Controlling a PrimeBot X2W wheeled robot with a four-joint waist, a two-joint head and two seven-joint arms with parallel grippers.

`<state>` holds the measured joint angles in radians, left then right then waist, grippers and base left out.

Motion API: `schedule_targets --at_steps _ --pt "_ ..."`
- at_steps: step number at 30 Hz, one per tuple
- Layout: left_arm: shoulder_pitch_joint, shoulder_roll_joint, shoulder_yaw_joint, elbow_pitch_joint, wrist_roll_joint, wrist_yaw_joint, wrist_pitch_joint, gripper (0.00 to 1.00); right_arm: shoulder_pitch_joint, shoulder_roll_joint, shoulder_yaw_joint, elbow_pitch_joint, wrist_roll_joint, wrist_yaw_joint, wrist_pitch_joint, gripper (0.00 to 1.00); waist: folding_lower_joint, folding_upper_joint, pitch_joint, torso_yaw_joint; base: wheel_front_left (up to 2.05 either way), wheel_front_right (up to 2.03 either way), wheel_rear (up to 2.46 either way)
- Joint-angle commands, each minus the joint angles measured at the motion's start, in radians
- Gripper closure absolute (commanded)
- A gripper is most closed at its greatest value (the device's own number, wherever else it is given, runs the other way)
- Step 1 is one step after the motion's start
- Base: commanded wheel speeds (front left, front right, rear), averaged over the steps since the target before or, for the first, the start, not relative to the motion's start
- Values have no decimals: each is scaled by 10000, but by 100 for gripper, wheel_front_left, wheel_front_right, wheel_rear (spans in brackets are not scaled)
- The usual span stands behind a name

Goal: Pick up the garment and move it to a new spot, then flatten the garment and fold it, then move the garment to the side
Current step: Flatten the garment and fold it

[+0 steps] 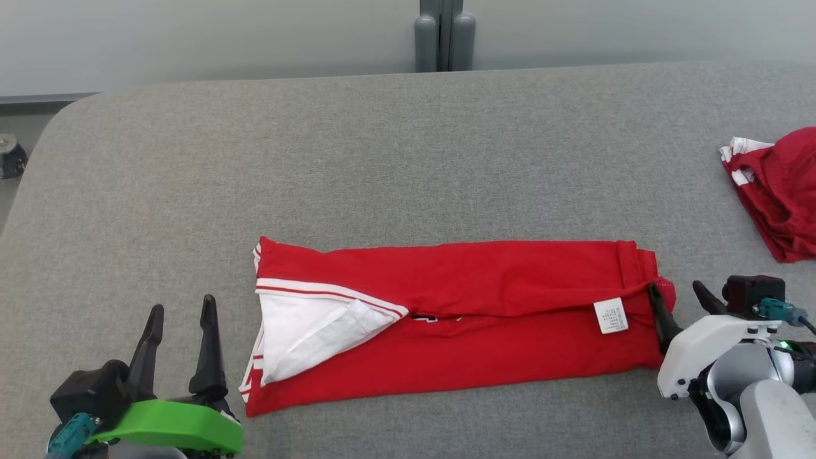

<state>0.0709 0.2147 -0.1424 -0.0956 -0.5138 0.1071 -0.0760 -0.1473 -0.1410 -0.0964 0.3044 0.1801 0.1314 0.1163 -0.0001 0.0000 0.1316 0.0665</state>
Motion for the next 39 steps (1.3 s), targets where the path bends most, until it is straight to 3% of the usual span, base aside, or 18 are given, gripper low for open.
schedule_targets --at_steps 1,6,13,15,17,18,19,30,35,39 --pt "-157 -14 -32 99 85 55 -68 0 -144 -65 28 272 -59 -17 373 0 1 0 -95 189 0 0 0" --pt "-240 -89 -92 342 45 27 -167 0 -376 -280 154 1073 -59 -17 1213 0 1 0 -129 555 0 0 0" --pt "-257 -47 -49 491 -50 48 -259 0 -444 -193 513 1661 179 -16 1419 0 1 0 -114 817 0 0 0" --pt "-278 -29 -44 505 -54 57 -278 0 -489 -151 662 1890 262 -11 1510 49 1 0 -105 832 0 0 0" --pt "-298 -8 -37 513 -46 63 -286 0 -602 -140 745 2117 299 -11 1506 69 1 0 -93 822 0 0 0" --pt "-317 4 -42 518 -39 63 -281 0 -661 -144 767 2223 321 -11 1461 93 1 0 -91 808 0 0 0" --pt "-334 16 -58 514 -31 55 -270 0 -730 -154 752 2313 344 -13 1417 100 1 0 -88 792 0 0 0" --pt "-481 125 -92 565 -11 48 -284 0 -1159 -939 57 2443 380 -24 711 100 1 0 -107 162 0 0 0" --pt "-541 137 -122 652 -25 62 -291 0 -804 -1245 -445 1956 456 -20 602 100 1 0 -179 -161 0 0 0" --pt "-550 162 -158 751 -63 29 -248 0 -469 -1091 -219 1211 600 -19 674 100 1 0 -248 -289 0 0 0"
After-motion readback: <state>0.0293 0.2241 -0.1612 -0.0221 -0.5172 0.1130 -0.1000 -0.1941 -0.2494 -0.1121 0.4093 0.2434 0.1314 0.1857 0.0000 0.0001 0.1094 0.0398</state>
